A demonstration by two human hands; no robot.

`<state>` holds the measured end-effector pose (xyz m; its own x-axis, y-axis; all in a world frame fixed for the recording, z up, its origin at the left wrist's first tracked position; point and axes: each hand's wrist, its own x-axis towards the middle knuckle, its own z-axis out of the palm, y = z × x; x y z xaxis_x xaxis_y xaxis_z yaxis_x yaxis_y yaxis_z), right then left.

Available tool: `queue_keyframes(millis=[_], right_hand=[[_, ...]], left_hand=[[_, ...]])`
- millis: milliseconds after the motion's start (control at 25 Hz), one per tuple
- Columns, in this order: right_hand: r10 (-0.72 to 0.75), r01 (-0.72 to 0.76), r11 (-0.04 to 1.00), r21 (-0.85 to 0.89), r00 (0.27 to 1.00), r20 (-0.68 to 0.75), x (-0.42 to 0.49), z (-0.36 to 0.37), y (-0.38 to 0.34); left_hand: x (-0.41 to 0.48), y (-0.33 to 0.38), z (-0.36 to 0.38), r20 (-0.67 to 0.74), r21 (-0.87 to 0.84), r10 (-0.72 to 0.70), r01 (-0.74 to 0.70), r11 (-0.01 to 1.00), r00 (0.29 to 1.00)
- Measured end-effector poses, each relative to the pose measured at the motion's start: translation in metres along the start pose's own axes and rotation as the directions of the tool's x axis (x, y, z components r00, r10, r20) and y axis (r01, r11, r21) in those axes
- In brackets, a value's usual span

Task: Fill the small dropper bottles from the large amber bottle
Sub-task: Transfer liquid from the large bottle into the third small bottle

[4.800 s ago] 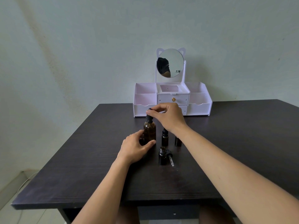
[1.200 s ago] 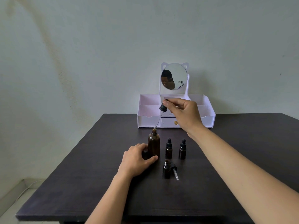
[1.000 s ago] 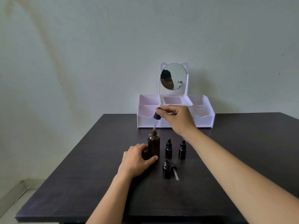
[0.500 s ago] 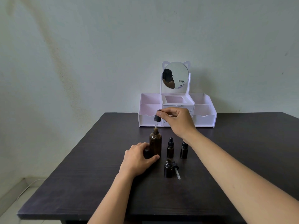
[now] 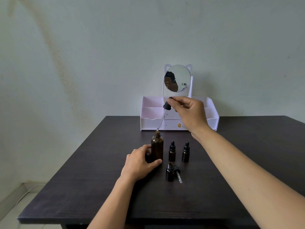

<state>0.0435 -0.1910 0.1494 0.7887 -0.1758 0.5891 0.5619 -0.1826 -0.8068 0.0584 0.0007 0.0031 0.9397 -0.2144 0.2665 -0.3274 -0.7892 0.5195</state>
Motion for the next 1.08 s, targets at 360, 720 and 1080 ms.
queue_keyframes(millis=[360,720,1080], right_hand=[[0.257,-0.235,0.956,0.177,0.96,-0.108,-0.031,-0.047,-0.01],[0.413,-0.393,0.9,0.19,0.907,-0.083,-0.077,-0.059,0.017],[0.421,-0.402,0.896,0.187,0.904,-0.077,-0.081,-0.056,0.021]], left_hand=[[-0.025,0.01,-0.006,-0.024,-0.294,-0.088,0.077,0.953,0.996],[-0.046,0.028,-0.001,0.118,-0.125,0.123,-0.108,0.986,0.985],[-0.047,0.026,0.002,0.075,-0.079,0.137,-0.131,0.988,0.988]])
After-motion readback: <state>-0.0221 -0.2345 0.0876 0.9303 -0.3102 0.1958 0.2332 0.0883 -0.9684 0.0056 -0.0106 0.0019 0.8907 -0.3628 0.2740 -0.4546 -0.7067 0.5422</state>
